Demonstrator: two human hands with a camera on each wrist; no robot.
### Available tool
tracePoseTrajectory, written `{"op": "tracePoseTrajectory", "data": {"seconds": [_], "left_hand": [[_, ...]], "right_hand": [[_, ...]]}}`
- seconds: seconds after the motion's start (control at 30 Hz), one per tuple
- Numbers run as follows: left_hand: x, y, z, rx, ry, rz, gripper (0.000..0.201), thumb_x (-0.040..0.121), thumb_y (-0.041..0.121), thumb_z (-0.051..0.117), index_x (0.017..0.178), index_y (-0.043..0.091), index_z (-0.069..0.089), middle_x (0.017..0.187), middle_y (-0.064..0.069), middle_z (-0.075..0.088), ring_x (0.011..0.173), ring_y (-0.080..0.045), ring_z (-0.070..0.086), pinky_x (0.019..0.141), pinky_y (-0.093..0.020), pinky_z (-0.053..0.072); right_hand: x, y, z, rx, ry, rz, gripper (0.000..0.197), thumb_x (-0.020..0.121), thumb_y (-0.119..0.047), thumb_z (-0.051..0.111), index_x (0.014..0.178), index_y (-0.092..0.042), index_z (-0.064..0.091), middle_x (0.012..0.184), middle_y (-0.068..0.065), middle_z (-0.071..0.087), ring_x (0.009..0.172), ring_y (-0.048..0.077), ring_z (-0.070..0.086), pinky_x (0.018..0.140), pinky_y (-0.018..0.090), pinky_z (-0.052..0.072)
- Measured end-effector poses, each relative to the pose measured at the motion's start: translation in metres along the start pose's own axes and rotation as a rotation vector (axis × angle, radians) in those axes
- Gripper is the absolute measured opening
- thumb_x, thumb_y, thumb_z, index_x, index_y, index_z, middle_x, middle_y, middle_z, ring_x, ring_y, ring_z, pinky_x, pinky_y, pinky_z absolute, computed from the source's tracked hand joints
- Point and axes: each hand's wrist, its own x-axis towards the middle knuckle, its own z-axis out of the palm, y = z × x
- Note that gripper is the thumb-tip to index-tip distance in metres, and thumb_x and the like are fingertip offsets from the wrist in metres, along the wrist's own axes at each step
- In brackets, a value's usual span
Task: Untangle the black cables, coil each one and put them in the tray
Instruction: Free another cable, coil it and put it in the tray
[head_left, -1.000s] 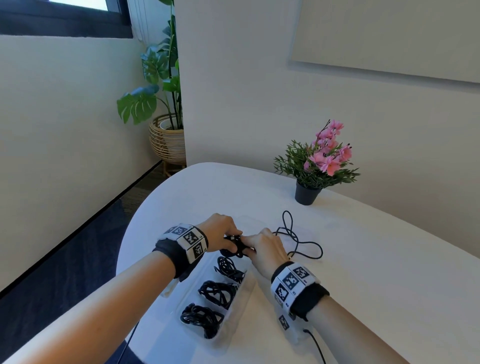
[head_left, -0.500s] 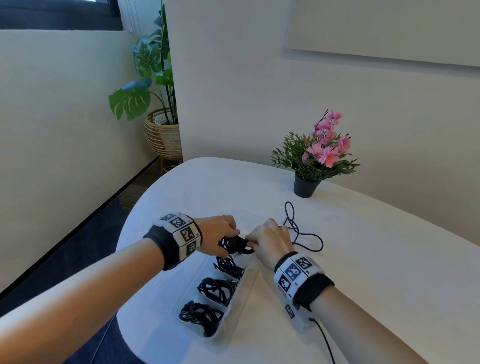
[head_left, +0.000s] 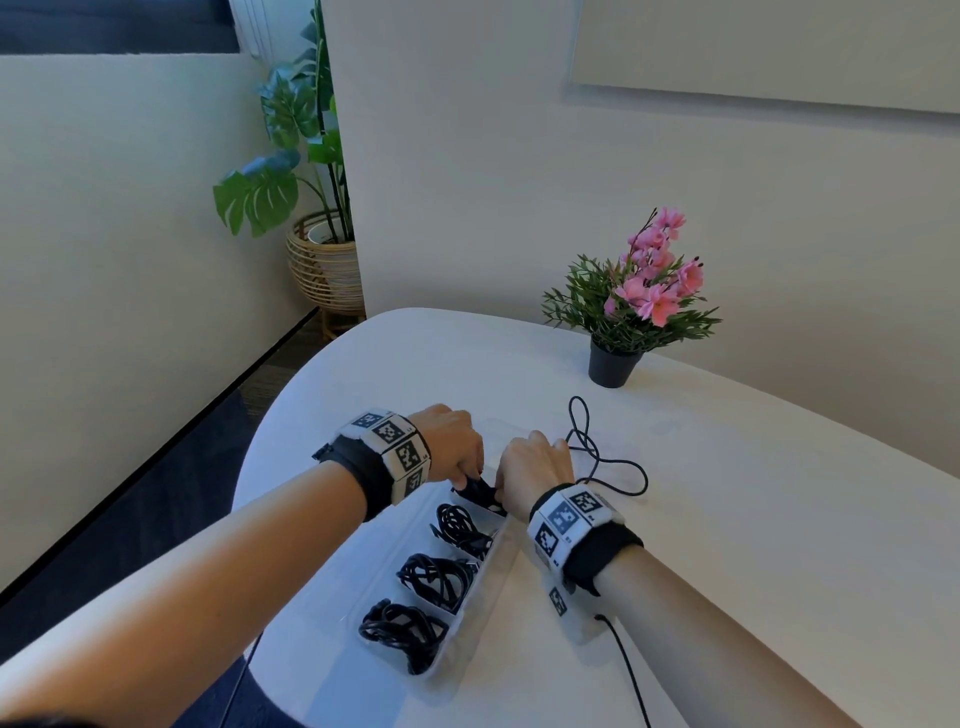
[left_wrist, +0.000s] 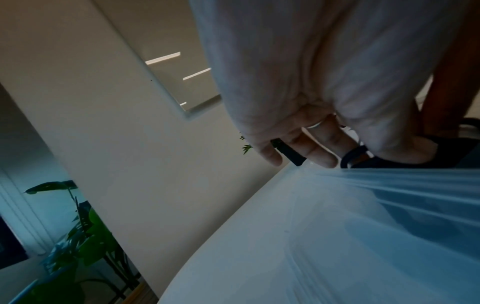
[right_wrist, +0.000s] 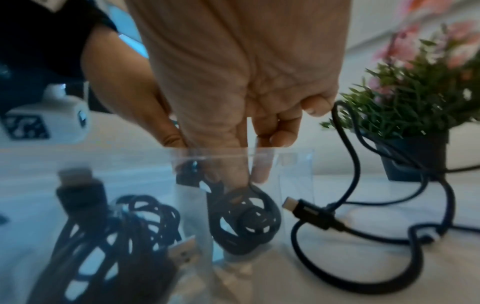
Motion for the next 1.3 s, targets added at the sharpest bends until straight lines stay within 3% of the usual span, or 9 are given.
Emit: {"op": "tracePoseTrajectory", "data": {"seconds": [0.17, 0.33, 0.47, 0.6, 0.73, 0.87, 0.97, 1.17, 1.3], "left_hand": [[0.01, 0.002, -0.002, -0.043, -0.043, -0.099, 0.03, 0.087, 0.035, 0.065, 0.115, 0.025, 0.068, 0.119, 0.003, 0.061, 0.114, -0.021, 0.05, 0.095, -0.033, 0.039], [0.012, 0.004, -0.007, -0.245, 0.03, -0.231, 0.03, 0.074, 0.023, 0.08, 0.103, 0.017, 0.074, 0.104, -0.002, 0.071, 0.091, -0.02, 0.066, 0.073, -0.026, 0.053], [-0.003, 0.0, 0.012, -0.352, 0.189, -0.217, 0.061, 0.073, 0.038, 0.078, 0.127, 0.017, 0.059, 0.119, -0.003, 0.058, 0.108, -0.018, 0.054, 0.089, -0.027, 0.046], [-0.011, 0.0, 0.017, -0.45, 0.26, -0.229, 0.03, 0.094, 0.025, 0.057, 0.119, 0.012, 0.066, 0.114, -0.009, 0.066, 0.106, -0.022, 0.059, 0.095, -0.028, 0.044], [-0.008, 0.0, 0.016, -0.498, 0.275, -0.312, 0.02, 0.089, 0.014, 0.064, 0.105, 0.019, 0.073, 0.106, -0.002, 0.072, 0.094, -0.016, 0.066, 0.086, -0.025, 0.052], [-0.01, 0.001, 0.006, -0.253, 0.241, -0.371, 0.016, 0.079, 0.038, 0.072, 0.095, 0.039, 0.074, 0.096, 0.015, 0.071, 0.081, -0.008, 0.054, 0.082, -0.021, 0.03], [-0.008, 0.001, 0.002, -0.196, 0.233, -0.396, 0.017, 0.073, 0.043, 0.076, 0.089, 0.039, 0.075, 0.091, 0.016, 0.071, 0.078, -0.007, 0.053, 0.079, -0.025, 0.025], [-0.002, -0.004, -0.003, -0.287, 0.187, -0.459, 0.022, 0.063, 0.041, 0.084, 0.083, 0.035, 0.076, 0.083, 0.017, 0.071, 0.078, -0.006, 0.054, 0.078, -0.025, 0.032], [-0.006, -0.007, 0.007, -0.477, 0.237, -0.445, 0.019, 0.067, 0.037, 0.083, 0.085, 0.037, 0.076, 0.084, 0.019, 0.072, 0.078, -0.004, 0.058, 0.074, -0.021, 0.034]], "right_hand": [[0.006, 0.006, 0.0, 0.048, -0.057, 0.025, 0.015, 0.083, -0.028, 0.065, 0.095, -0.02, 0.071, 0.105, -0.001, 0.064, 0.112, 0.021, 0.045, 0.093, 0.038, 0.031], [0.007, 0.002, 0.003, 0.028, -0.057, 0.065, 0.015, 0.082, -0.027, 0.067, 0.095, -0.022, 0.07, 0.102, -0.002, 0.066, 0.112, 0.021, 0.045, 0.093, 0.038, 0.031], [0.008, 0.001, 0.0, 0.046, -0.076, 0.09, 0.01, 0.083, -0.019, 0.063, 0.091, -0.022, 0.069, 0.099, -0.001, 0.066, 0.111, 0.021, 0.045, 0.091, 0.038, 0.03], [0.007, 0.0, 0.001, 0.07, -0.065, 0.105, 0.016, 0.085, -0.013, 0.057, 0.092, -0.022, 0.069, 0.1, 0.001, 0.064, 0.111, 0.021, 0.045, 0.093, 0.037, 0.03], [0.003, 0.002, -0.001, 0.074, -0.049, 0.103, 0.015, 0.086, -0.016, 0.06, 0.097, -0.021, 0.07, 0.105, 0.003, 0.062, 0.112, 0.022, 0.045, 0.096, 0.036, 0.032], [-0.002, 0.003, -0.005, 0.095, -0.07, 0.074, 0.012, 0.086, -0.021, 0.061, 0.093, -0.018, 0.071, 0.098, 0.002, 0.064, 0.113, 0.022, 0.046, 0.097, 0.036, 0.033], [-0.002, 0.003, -0.012, 0.229, -0.148, 0.089, 0.018, 0.089, -0.026, 0.055, 0.075, -0.024, 0.066, 0.084, 0.001, 0.065, 0.103, 0.023, 0.054, 0.091, 0.037, 0.036], [0.01, -0.015, -0.004, 0.341, -0.179, 0.17, 0.015, 0.079, -0.032, 0.068, 0.081, -0.017, 0.07, 0.09, 0.003, 0.072, 0.089, 0.023, 0.065, 0.086, 0.033, 0.047], [0.02, -0.019, 0.004, 0.299, -0.14, 0.224, 0.017, 0.08, -0.024, 0.066, 0.075, -0.015, 0.052, 0.093, 0.007, 0.068, 0.084, 0.027, 0.064, 0.068, 0.028, 0.046]]}}
